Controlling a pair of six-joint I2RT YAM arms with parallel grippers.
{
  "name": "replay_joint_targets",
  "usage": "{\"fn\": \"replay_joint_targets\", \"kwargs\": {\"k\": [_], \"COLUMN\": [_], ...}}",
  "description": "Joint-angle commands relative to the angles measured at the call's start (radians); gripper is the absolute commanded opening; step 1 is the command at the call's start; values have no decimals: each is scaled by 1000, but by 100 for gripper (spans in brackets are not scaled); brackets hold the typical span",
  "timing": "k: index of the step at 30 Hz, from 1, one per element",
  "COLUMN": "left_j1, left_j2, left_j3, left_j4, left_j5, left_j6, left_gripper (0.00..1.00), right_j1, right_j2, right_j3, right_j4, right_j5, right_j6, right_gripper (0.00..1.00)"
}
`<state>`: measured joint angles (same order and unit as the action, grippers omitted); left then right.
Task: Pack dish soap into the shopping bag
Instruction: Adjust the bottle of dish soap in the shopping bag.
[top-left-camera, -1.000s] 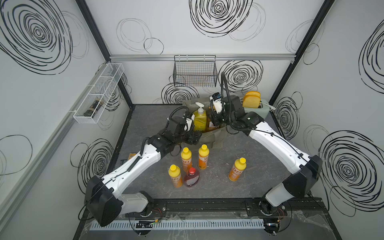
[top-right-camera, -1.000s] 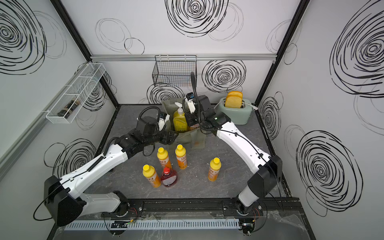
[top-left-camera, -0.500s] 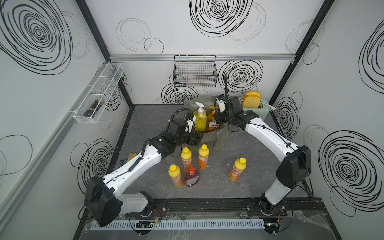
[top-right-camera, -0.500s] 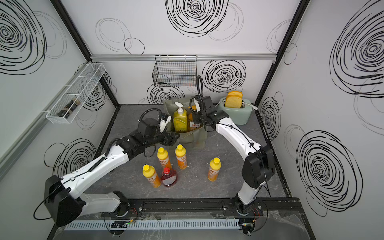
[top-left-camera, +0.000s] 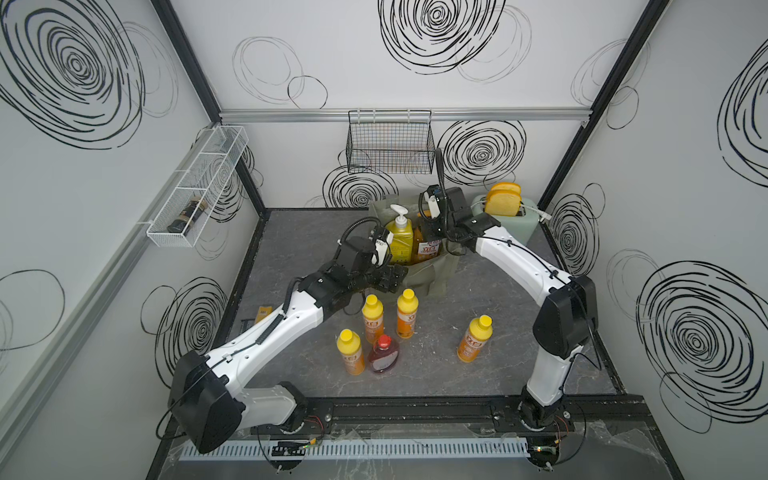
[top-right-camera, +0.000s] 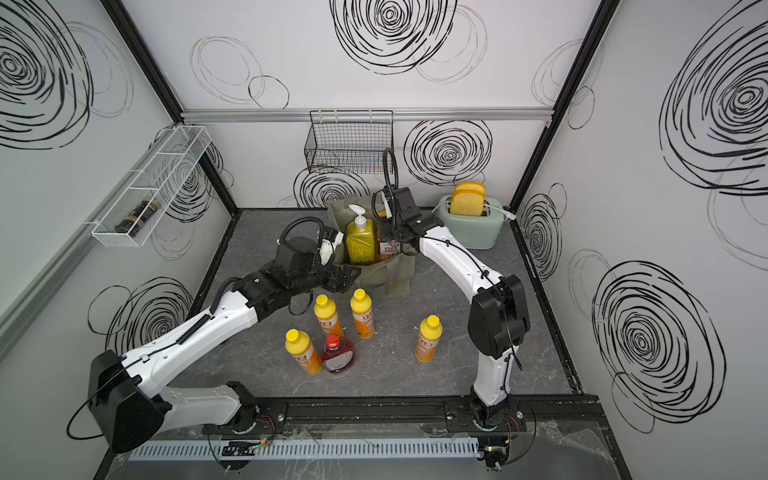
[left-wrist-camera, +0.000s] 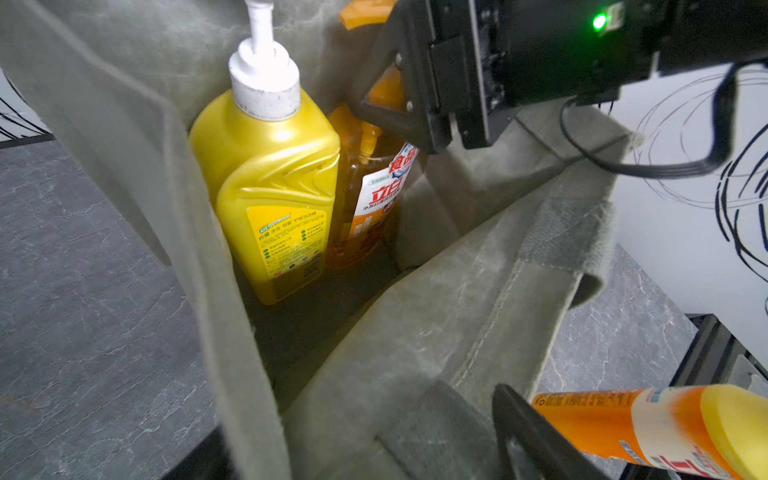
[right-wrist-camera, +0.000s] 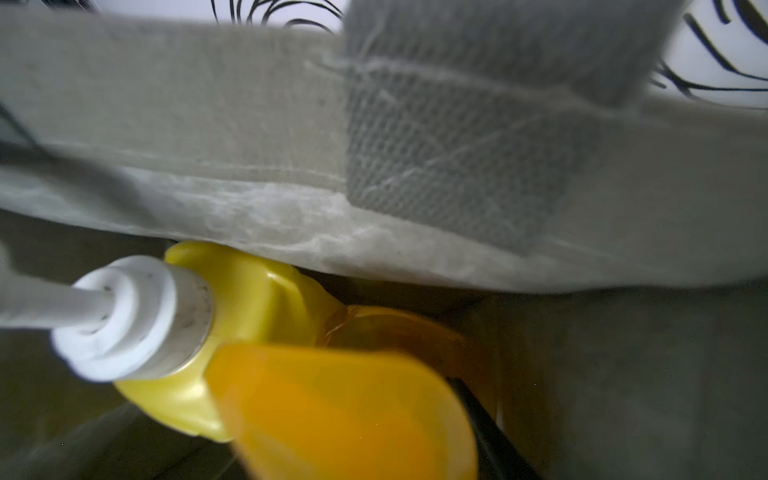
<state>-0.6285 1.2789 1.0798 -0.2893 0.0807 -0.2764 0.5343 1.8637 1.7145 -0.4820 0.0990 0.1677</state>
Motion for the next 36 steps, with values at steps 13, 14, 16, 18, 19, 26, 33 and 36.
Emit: {"fn": "replay_joint_targets", "kwargs": {"k": [13,14,16,18,19,26,33,36], "left_j1": [-5,-5,-5,-5,-6,-7,-10,-10], "left_j2": [-26,-26,-26,-23,-21,-23,-21,-18], "left_j3": [-13,-13,-12,-11,-11,-12,-13,-11], "left_j4": [10,10,10,9,8,6,2,3], "left_j5": [-1,-1,-1,-1,1,-4,-11,-9], "left_j6": [21,21,21,23,23,24,26,26], "left_gripper": [85,86,85,85,85,86,86,86], "right_j1": [30,32,32,32,32,24,13,2], "right_j2": [20,7,-19,-47,-57,-104,-124,-116], "right_j3": [83,82,85,83,83,72,35,20], "right_j4": [23,32,51,82,96,246,381,411], "right_j5": [67,71,79,87,92,104,94,73], "right_j6": [-76,-85,-98,-115,-122,-167,-177,-177], "right_gripper": [14,12,9,6,4,0,0,0]}}
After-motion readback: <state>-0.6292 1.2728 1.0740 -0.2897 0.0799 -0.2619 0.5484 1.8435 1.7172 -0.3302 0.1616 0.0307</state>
